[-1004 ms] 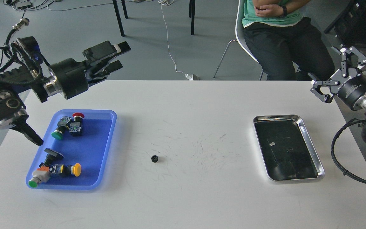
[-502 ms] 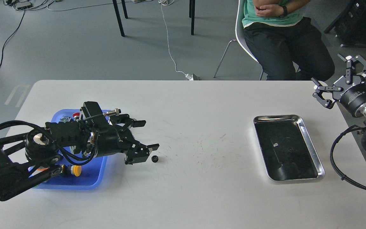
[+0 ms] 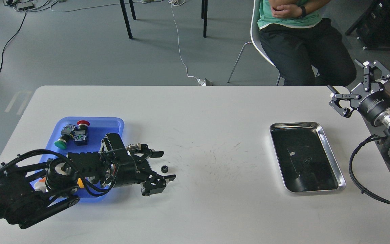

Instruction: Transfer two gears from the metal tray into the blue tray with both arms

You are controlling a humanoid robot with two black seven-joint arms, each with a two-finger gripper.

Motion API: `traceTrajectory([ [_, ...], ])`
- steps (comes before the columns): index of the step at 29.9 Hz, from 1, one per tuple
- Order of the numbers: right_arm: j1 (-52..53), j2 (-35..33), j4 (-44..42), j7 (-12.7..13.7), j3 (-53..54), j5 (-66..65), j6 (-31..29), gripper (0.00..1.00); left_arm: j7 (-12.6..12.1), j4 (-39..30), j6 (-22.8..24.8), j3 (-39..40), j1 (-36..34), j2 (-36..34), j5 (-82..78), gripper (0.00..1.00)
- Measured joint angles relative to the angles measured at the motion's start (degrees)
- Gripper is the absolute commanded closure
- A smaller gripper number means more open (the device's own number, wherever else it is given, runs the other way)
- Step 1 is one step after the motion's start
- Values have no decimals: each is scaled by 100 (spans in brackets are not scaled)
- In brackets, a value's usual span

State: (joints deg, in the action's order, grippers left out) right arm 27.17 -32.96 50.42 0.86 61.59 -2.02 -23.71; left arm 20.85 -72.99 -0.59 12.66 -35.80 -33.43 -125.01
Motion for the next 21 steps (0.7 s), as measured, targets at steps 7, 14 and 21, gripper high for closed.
traceTrajectory([
  [7,22,1,0,0,-6,-14,6,6,17,258,-31,-8,71,98,0,26],
  [14,37,24,-6,2,-12,-44,7,6,29,514,-154,-22,104,233,1,34],
  [21,51,26,-7,2,-12,-51,6,6,31,618,-185,-43,202,291,1,49],
])
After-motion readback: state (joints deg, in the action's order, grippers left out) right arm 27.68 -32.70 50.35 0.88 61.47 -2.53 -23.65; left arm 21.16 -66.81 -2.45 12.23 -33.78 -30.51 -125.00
